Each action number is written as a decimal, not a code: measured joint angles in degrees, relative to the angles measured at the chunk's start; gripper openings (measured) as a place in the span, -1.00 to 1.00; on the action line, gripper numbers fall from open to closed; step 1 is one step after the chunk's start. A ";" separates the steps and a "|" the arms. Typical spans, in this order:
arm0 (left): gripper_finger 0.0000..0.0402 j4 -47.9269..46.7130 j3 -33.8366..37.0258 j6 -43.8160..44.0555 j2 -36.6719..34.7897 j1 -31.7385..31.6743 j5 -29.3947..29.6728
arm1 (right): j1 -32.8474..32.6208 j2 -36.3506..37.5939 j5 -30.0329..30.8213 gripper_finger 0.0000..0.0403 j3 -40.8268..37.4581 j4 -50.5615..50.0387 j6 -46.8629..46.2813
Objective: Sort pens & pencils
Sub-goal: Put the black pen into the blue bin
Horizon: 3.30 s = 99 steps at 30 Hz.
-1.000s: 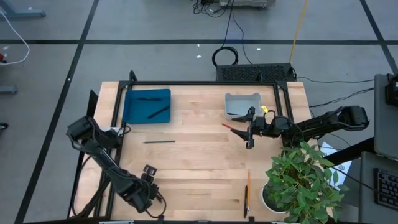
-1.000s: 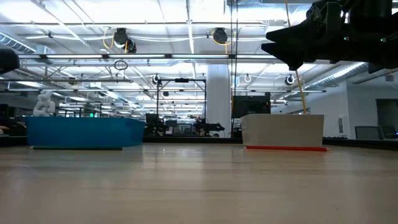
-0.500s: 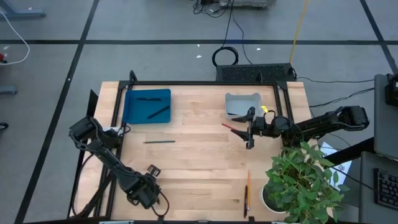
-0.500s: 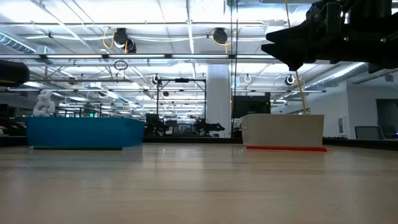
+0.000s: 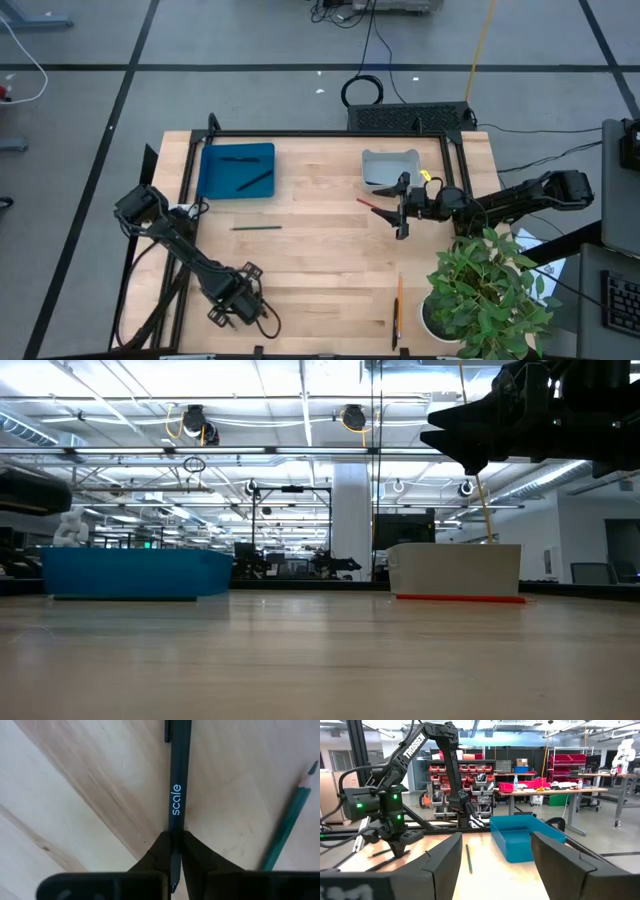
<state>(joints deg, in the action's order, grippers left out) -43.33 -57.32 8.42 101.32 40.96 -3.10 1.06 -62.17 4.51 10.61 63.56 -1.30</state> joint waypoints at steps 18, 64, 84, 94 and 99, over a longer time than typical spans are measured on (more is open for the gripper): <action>-0.91 3.60 0.20 3.80 -23.40 -5.76 24.04 | -0.02 0.00 -0.04 0.12 0.00 -0.63 -1.48; -0.90 95.47 46.25 -8.68 -38.34 -40.06 11.88 | -0.02 0.01 -0.04 0.12 0.00 -3.85 4.37; -0.90 83.01 46.13 -7.02 -46.91 -45.75 29.94 | -0.02 0.00 -0.05 0.12 0.00 -4.65 3.91; -0.90 34.71 30.00 1.18 -50.89 -66.11 24.83 | -0.02 0.00 -0.04 0.12 0.00 -4.82 3.91; -0.90 22.12 22.76 1.99 -44.70 -72.54 19.13 | -0.02 0.00 -0.04 0.12 0.00 -4.82 3.91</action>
<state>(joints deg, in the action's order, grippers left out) -21.21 -34.56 10.41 56.62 -31.58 16.03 1.04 -62.17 4.47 10.61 58.74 2.61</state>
